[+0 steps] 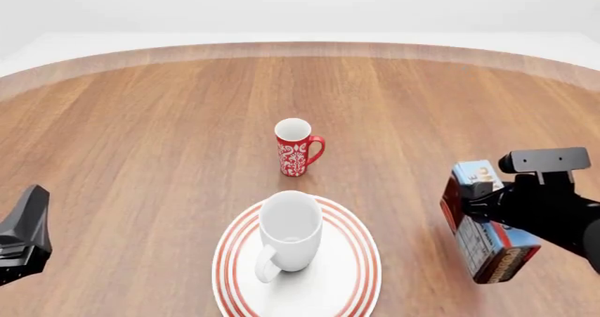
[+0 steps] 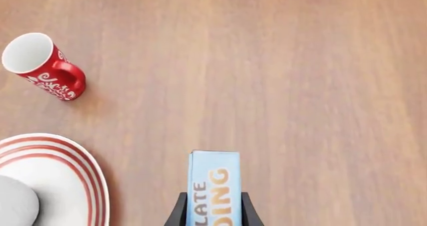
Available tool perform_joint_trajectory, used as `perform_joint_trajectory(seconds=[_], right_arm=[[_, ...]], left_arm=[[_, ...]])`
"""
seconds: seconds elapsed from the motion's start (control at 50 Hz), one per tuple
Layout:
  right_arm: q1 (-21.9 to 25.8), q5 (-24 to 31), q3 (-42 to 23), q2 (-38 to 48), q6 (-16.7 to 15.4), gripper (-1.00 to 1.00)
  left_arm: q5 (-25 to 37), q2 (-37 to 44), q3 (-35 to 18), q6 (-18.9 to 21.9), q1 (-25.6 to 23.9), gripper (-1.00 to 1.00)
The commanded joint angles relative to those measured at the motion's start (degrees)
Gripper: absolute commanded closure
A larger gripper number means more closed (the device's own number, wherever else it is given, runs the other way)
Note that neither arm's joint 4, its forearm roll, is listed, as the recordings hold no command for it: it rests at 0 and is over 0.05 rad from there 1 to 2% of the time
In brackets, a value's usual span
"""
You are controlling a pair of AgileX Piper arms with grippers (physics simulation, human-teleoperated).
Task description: Pick up the white mug and put it on the plate, and put the chocolate pudding to the right of the plate.
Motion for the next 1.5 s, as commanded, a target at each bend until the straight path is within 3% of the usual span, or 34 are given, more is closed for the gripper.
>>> perform_joint_trajectory(seconds=[0.02, 1.0, 1.02, 1.5], right_arm=[[-0.2, 0.2, 2.3, -1.5, 1.1, 1.00], [-0.9, -6.7, 6.2, 5.5, 1.7, 1.00], [-1.0, -6.7, 6.2, 5.6, 1.8, -1.00], [-1.1, -2.1, 3.6, 1.8, 1.7, -1.00]], left_arm=[[0.0, 0.0, 0.0, 0.0, 0.0, -1.00], [0.0, 0.0, 0.0, 0.0, 0.0, -1.00], [0.0, 0.0, 0.0, 0.0, 0.0, -1.00], [0.0, 0.0, 0.0, 0.0, 0.0, -1.00]])
